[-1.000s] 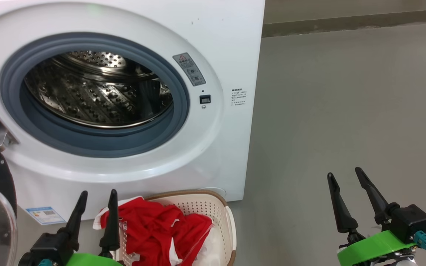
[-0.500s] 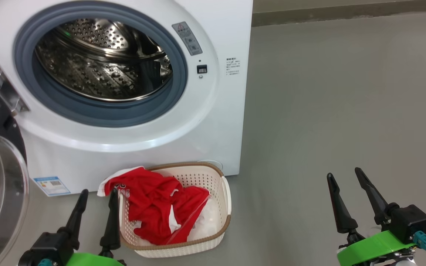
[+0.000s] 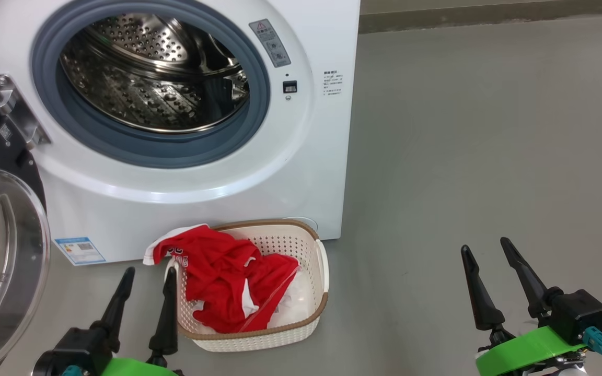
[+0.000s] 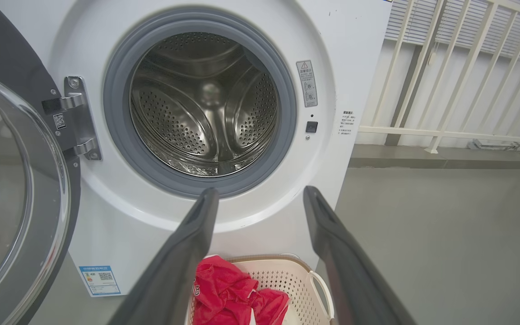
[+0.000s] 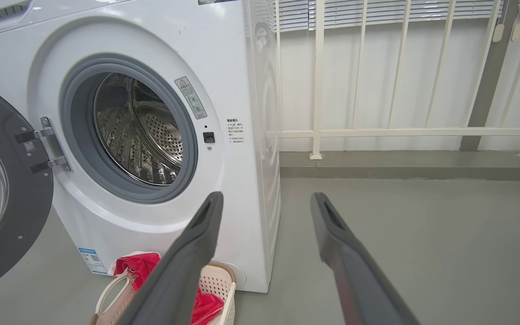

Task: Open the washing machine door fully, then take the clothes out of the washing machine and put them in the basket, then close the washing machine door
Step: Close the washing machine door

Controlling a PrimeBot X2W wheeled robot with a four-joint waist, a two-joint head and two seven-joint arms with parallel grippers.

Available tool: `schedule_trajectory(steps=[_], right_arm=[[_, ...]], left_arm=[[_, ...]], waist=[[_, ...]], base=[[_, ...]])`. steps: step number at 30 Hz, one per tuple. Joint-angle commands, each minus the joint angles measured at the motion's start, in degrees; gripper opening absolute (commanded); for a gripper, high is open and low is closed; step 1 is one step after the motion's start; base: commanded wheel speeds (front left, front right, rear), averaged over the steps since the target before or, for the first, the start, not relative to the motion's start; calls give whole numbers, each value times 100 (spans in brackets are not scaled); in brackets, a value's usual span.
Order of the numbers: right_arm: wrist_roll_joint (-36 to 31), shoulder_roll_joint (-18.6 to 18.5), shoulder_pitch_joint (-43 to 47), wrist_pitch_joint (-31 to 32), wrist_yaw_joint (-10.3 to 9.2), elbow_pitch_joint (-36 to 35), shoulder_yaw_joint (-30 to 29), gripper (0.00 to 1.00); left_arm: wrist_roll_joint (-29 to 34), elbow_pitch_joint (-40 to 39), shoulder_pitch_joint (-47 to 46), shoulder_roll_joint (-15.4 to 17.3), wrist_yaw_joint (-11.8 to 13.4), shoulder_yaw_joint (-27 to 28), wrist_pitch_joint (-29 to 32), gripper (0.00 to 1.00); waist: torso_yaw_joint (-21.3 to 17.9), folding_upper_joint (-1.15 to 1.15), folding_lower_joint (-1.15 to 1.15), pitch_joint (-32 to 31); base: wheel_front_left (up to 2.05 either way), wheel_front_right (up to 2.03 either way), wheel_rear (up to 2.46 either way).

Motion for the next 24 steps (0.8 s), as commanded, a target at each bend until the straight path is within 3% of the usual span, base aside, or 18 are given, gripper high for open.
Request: schedule_trajectory(steps=[1,11,24], right_arm=[[6,-46,-53,-37,36,-143,148,100],[8,-37,-69,-37,36,-166,174,100],[-24,-81,-309,-37,36,-215,334,100]], left_arm=[[83,-174,-42,104,7,166,-70,100],[121,-299,-58,112,280,241,-69,100],[125,-788,-85,50,537,204,-69,100]], waist=[[8,0,0,2],[207,0,0,62],[926,0,0,324]], base=[[0,0,0],[0,0,0],[0,0,0]])
